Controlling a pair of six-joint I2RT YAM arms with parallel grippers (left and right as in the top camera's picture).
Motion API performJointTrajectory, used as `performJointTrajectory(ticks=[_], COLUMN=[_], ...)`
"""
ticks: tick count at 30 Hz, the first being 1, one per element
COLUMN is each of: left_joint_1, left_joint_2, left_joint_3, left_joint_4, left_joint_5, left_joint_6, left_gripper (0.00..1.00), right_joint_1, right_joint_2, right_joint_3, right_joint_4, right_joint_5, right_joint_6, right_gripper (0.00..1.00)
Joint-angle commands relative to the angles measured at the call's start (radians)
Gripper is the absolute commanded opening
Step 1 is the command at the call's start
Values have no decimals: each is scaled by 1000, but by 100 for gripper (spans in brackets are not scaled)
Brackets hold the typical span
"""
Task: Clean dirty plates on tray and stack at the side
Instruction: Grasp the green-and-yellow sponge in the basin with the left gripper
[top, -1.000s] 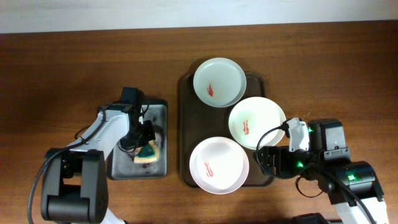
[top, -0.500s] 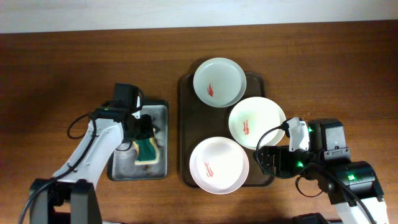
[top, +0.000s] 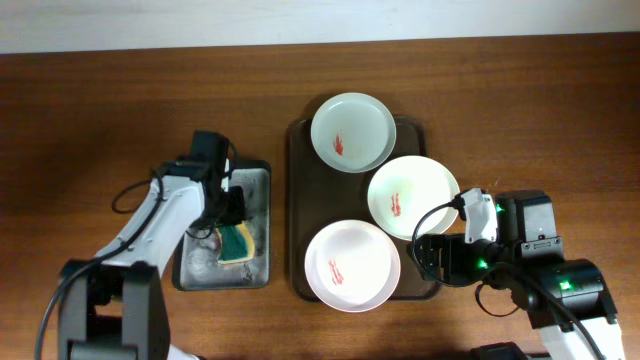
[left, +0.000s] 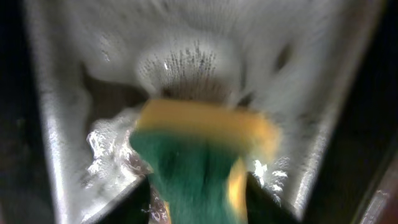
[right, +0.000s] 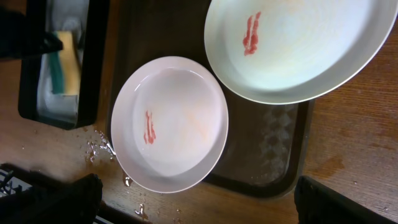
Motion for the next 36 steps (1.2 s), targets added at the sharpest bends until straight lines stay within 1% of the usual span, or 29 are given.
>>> performJointTrajectory(ticks=[1, 3, 6, 8, 10, 11, 13, 14, 15, 16, 17, 19, 20, 21, 23, 24, 26, 27, 28, 30, 32, 34, 35, 36], left_joint_1=[-3, -3, -4, -10, -24, -36, -50, -54, -54, -54, -54, -53, -54, -54, -54, -54, -54, -54, -54, -53, -54, -54, -54, -54], left_joint_2=[-86, -86, -86, -86, -86, -86, -86, -86, -86, -86, -87, -87, -87, -90, -105, -112, -120, -121, -120, -120, -118, -114, -109, -100], left_joint_3=[72, 68, 19, -56, -135, -187, -277, -309, -330, -341, -340, -319, -295, -278, -205, -175, -135, -127, -126, -132, -135, -153, -167, -186], left_joint_4=[-90, -137, -150, -128, -74, -24, 91, 140, 173, 191, 193, 183, 164, 149, 81, 53, 10, -1, -5, -3, 5, 54, 82, 114], left_joint_5=[47, 74, 111, 122, 134, 133, 133, 132, 127, 123, 108, 87, 87, 87, 71, 63, 44, 37, 23, 1, -31, -34, -34, -34], left_joint_6=[10, 10, -21, -79, -119, -152, -183, -183, -183, -182, -182, -146, -112, -95, -45, -43, -42, -43, -43, -45, -59, -82, -108, -139], left_gripper=[65, 66, 63, 62, 60, 57, 46, 38, 22, 2, 0, 0, 0, 0, 0, 12, 40, 50, 54, 57, 57, 55, 49, 47], right_joint_1=[-6, -6, -6, -6, -6, -6, -6, -6, -6, -6, -6, -6, -6, -6, -6, -6, -6, -6, -6, -6, -6, -6, -6, -6], right_joint_2=[-3, -3, -3, -3, -3, -3, -3, -3, -3, -3, -3, -3, -2, 0, 25, 42, 74, 92, 110, 126, 128, 125, 125, 125], right_joint_3=[-3, -3, -3, -3, -3, -3, -3, -3, -3, -3, -3, -3, -3, -3, -3, -3, -3, -3, -3, -3, -3, -3, -3, -3], right_joint_4=[3, 2, 2, 3, 3, 3, 3, 3, 3, 3, 2, 0, -2, -4, -5, -5, -9, -13, -18, -24, -25, -25, -26, -29], right_joint_5=[-9, -9, -9, -9, -9, -9, -9, -9, -9, -9, -9, -9, -9, -9, -9, -9, -9, -9, -9, -10, -10, -10, -17, -28], right_joint_6=[8, 8, 8, 8, 8, 8, 8, 8, 8, 8, 8, 8, 8, 8, 8, 8, 8, 8, 7, 7, 4, 4, 4, 4], right_gripper=[100, 100, 100, 100, 100, 100, 100, 100, 100, 100, 100, 96, 89, 86, 82, 81, 79, 79, 78, 78, 79, 80, 80, 80])
